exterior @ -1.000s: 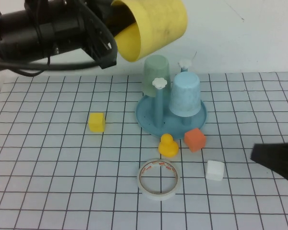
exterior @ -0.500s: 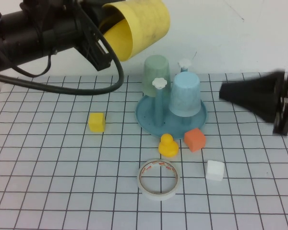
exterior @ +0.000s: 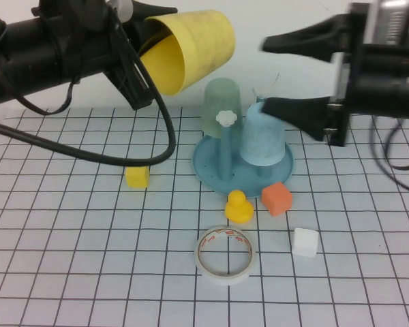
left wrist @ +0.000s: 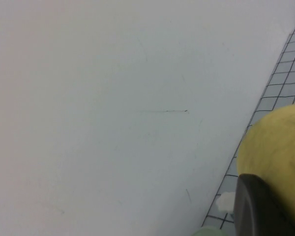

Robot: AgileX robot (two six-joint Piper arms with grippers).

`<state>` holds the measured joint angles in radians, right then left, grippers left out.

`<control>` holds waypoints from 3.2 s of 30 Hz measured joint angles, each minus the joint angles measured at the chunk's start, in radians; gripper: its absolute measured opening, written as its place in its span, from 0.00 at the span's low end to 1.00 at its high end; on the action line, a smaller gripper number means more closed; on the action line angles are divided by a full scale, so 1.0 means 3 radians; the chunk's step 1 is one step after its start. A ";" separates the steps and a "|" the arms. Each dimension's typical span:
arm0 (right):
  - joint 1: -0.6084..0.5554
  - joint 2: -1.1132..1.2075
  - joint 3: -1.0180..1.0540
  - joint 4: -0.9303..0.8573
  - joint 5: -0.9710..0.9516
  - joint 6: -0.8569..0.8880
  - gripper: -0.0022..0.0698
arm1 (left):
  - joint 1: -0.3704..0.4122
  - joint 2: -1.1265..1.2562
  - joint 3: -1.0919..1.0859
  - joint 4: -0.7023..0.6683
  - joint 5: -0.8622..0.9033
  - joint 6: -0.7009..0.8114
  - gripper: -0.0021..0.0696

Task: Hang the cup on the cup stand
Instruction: Adjust the cup with two arms, then place the cup on the cup holder

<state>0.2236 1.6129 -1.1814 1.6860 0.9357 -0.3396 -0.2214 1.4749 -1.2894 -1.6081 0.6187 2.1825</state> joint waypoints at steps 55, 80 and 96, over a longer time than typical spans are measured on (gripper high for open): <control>0.0702 0.0491 -0.0954 0.0006 -0.1058 0.0281 0.87 | 0.0012 0.0011 0.0006 -0.0005 -0.0064 -0.0065 0.04; 0.0628 0.0466 -0.0982 0.0098 -0.1325 -0.1244 0.86 | 0.0019 -0.0362 0.0013 0.0830 0.0087 -0.1658 0.85; 0.0412 0.0082 -0.0970 0.0078 -0.1833 -0.4620 0.86 | 0.0019 -0.1612 0.0624 0.3920 0.1139 -0.5088 0.08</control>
<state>0.3473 1.6375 -1.4723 1.7094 0.3858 -1.7257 -0.2156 0.9912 -1.1024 -0.4321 0.9604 0.6562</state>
